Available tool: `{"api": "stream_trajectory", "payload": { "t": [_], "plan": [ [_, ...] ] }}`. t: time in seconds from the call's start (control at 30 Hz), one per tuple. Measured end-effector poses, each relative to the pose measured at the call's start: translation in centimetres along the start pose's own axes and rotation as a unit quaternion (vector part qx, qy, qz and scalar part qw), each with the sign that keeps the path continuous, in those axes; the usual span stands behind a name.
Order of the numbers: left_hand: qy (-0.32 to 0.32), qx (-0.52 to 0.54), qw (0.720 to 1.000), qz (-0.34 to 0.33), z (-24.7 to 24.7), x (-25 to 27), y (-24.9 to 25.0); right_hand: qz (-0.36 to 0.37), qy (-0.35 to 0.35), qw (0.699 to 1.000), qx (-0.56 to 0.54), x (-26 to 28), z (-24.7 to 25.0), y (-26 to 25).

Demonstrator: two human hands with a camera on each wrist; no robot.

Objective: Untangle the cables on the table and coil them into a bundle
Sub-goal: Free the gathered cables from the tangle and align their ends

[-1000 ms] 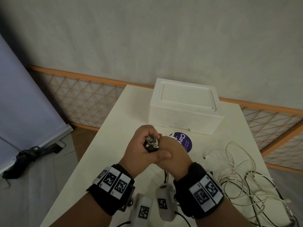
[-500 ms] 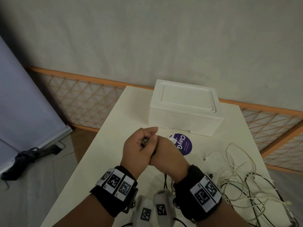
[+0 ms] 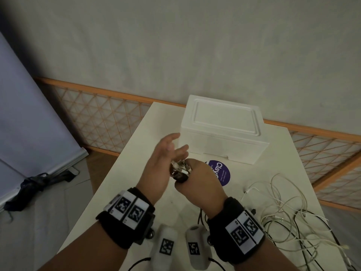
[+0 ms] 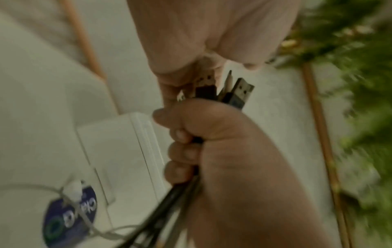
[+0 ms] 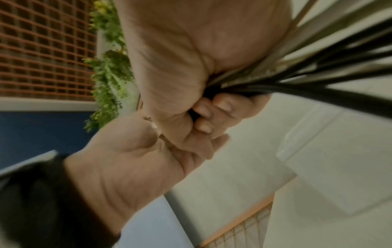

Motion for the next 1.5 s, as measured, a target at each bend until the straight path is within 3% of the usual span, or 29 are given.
{"api": "stream_trajectory", "payload": {
  "t": [0.07, 0.13, 0.27, 0.4, 0.6, 0.8, 0.97, 1.07, 1.13, 1.2, 1.3, 1.4, 1.5],
  "plan": [
    [0.024, 0.084, 0.986, 0.143, -0.2, -0.3, -1.0, 0.041, 0.009, 0.998, 0.051, 0.3, -0.2, -0.8],
    [-0.006, 0.067, 0.980, 0.189, -0.6, 0.0, -1.4, 0.056, 0.006, 0.995, 0.081, 0.5, -0.7, -1.0],
    [0.002, -0.057, 0.994, 0.091, -0.6, 0.0, -0.5, 0.059, 0.022, 0.995, 0.077, 0.1, -1.6, -0.6],
    [0.006, -0.167, 0.986, -0.013, -1.0, -0.1, 0.8, 0.069, 0.029, 0.996, 0.055, -0.4, -1.8, -0.7],
    [-0.018, -0.181, 0.983, -0.016, -0.7, -0.6, 0.5, 0.051, 0.036, 0.998, -0.026, 0.2, -1.1, -1.0],
    [-0.109, -0.172, 0.974, 0.097, -0.3, -0.2, 0.2, 0.073, -0.007, 0.988, 0.138, -0.2, -2.2, 0.3],
    [-0.287, -0.212, 0.917, 0.178, 1.1, 0.4, -0.1, 0.048, -0.069, 0.989, 0.121, 0.8, -2.8, 0.2],
    [-0.384, -0.324, 0.847, 0.175, 1.8, 0.5, -1.0, 0.084, -0.073, 0.975, 0.194, 1.4, -4.1, 0.2],
    [-0.411, -0.397, 0.802, 0.172, 1.7, 0.7, -1.8, 0.087, -0.083, 0.973, 0.196, 1.4, -4.5, 0.1],
    [-0.405, -0.428, 0.792, 0.158, 1.3, 1.0, -2.6, 0.063, -0.116, 0.973, 0.187, 1.5, -5.0, 0.6],
    [-0.369, -0.469, 0.793, 0.120, 0.8, 1.4, -3.3, 0.068, -0.109, 0.979, 0.160, 1.1, -5.8, 1.6],
    [-0.322, -0.514, 0.792, 0.065, 0.3, 1.9, -3.3, 0.094, -0.106, 0.977, 0.161, 1.0, -5.8, 1.8],
    [-0.268, -0.555, 0.787, 0.016, 0.3, 2.2, -3.7, 0.061, -0.131, 0.983, 0.117, 0.7, -5.7, 2.1]
  ]
}}
Point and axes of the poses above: each hand's wrist, its own x-axis away from the middle knuckle, its own z-axis out of the back of the hand, y = z × x, the point moved 5 cm from there along -x, towards the middle knuckle, and after that the axes turned 12 degrees about -z, right-handed, at the moved point
